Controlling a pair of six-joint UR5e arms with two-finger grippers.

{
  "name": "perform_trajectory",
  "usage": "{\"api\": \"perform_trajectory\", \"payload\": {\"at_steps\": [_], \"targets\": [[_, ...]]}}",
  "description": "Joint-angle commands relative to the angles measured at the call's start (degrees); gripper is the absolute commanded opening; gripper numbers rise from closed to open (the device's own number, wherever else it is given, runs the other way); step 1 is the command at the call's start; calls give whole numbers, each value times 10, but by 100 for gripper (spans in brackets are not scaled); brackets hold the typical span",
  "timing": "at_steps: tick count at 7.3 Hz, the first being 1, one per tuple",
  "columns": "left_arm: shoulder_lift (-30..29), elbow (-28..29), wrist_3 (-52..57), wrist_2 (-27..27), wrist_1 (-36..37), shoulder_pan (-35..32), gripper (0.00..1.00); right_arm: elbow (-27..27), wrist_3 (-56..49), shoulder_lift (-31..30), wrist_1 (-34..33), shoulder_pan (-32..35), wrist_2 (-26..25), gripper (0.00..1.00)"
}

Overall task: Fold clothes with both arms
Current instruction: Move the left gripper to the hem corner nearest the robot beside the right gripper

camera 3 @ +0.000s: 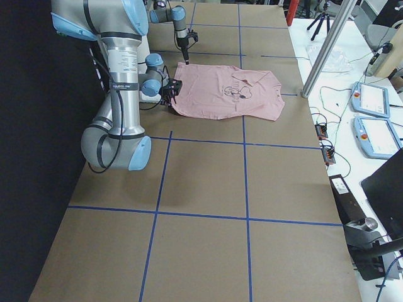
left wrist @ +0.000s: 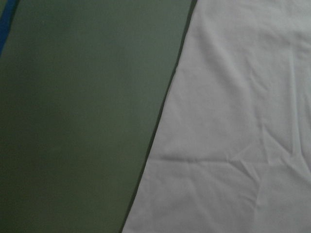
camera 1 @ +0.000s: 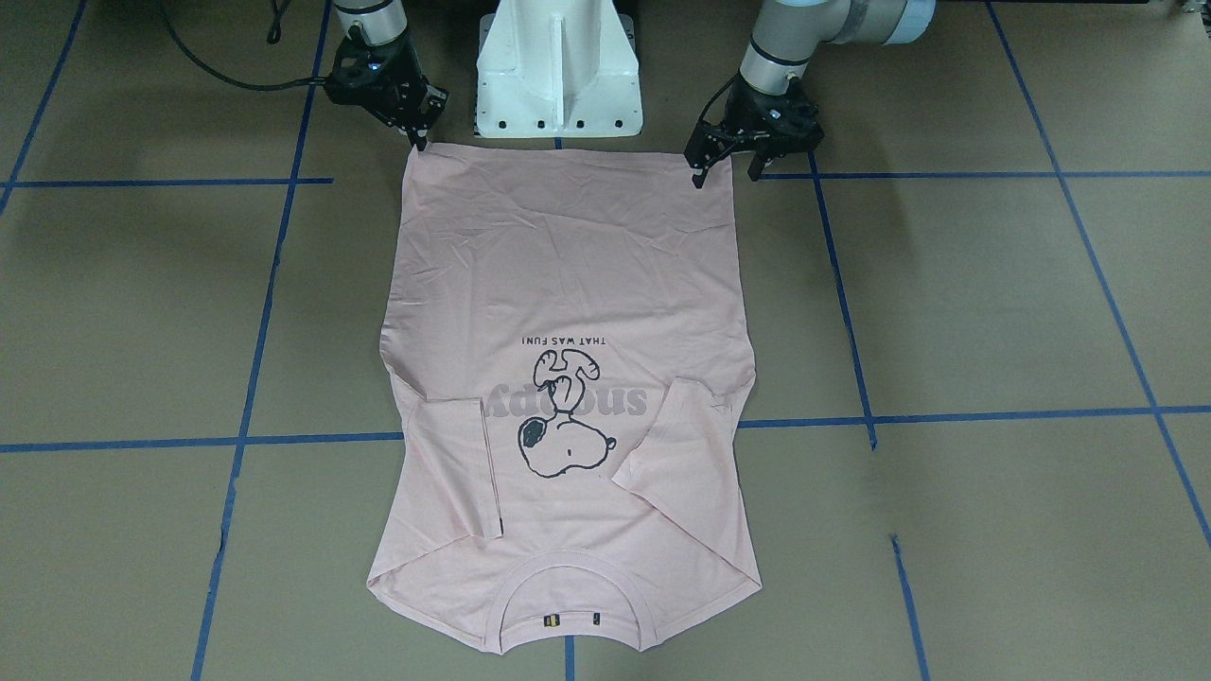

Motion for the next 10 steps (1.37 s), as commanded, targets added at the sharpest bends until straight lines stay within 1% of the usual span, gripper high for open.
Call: {"api": "perform_trajectory", "payload": {"at_steps": [1, 4, 7, 8, 9, 10], "targets": [[3, 5, -2, 14, 4, 8, 100, 0, 0, 3, 0, -1, 1, 0], [3, 24, -3, 15, 10, 19, 100, 6, 0, 4, 0, 0, 1, 0], [3, 21, -3, 14, 11, 28, 100, 13, 0, 0, 0, 0, 1, 0], [3, 22, -3, 14, 11, 34, 94, 13, 0, 0, 0, 0, 1, 0], [4, 17, -2, 13, 11, 34, 66, 13, 0, 0, 0, 0, 1, 0], [4, 16, 1, 12, 22, 34, 33, 13, 0, 0, 0, 0, 1, 0]]}}
